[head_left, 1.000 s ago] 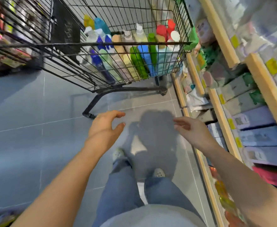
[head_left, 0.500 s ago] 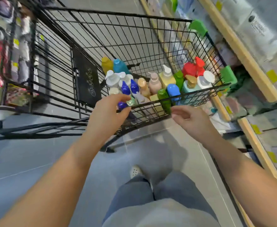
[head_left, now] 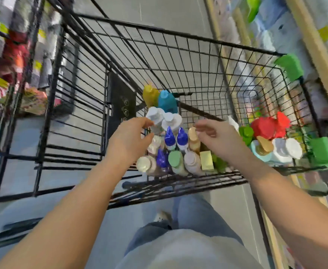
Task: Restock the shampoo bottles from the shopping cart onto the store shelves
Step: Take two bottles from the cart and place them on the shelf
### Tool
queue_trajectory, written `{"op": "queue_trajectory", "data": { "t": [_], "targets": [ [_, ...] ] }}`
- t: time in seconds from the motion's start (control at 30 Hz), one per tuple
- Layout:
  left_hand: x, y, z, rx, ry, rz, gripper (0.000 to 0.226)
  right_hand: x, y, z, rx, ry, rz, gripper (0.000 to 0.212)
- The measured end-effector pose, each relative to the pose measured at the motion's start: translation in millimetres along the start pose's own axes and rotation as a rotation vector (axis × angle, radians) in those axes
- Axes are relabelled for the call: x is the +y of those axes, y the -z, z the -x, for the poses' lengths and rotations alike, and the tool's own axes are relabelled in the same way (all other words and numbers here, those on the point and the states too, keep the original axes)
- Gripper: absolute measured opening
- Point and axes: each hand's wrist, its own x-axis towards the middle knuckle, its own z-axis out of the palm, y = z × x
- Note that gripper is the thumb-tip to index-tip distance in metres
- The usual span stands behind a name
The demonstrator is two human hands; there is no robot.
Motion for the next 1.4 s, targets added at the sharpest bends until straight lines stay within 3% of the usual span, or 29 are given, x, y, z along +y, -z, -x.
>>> {"op": "queue_trajectory", "data": {
  "t": [0.27,0.53,0.8,1.1,1.2,1.4],
  "targets": [
    [-4.5,-2.7,-98.8,-0.045,0.172,0.013,0.031,4.8,21.9,-137.0,-0.266,0.006,0.214,0.034],
    [-23.3,-26.8,-182.4,-0.099,0.158,0.0,0.038,25.1,-11.5,-227.4,-0.406,0.054,0.409,0.046],
    [-61.8,-78.0,-259.6,-0.193,0.101,-0.081,0.072,63.5,-71.5,-271.4,-0.513,0.054,0.379,0.077],
    [-80.0,-97.9,-269.3,-0.138,0.032,-0.167,0.057,70.1,-95.0,-277.3,-0.414,0.022,0.325,0.061],
    [-81.5,-100.2,-264.2,-0.094,0.072,-0.115,0.053,70.5,-94.2,-272.7,-0.396,0.065,0.43,0.055],
    [-72.2,-96.3,-245.4,0.003,0.079,-0.049,0.055,66.9,-71.9,-253.7,-0.251,0.02,0.328,0.053]
  ]
}}
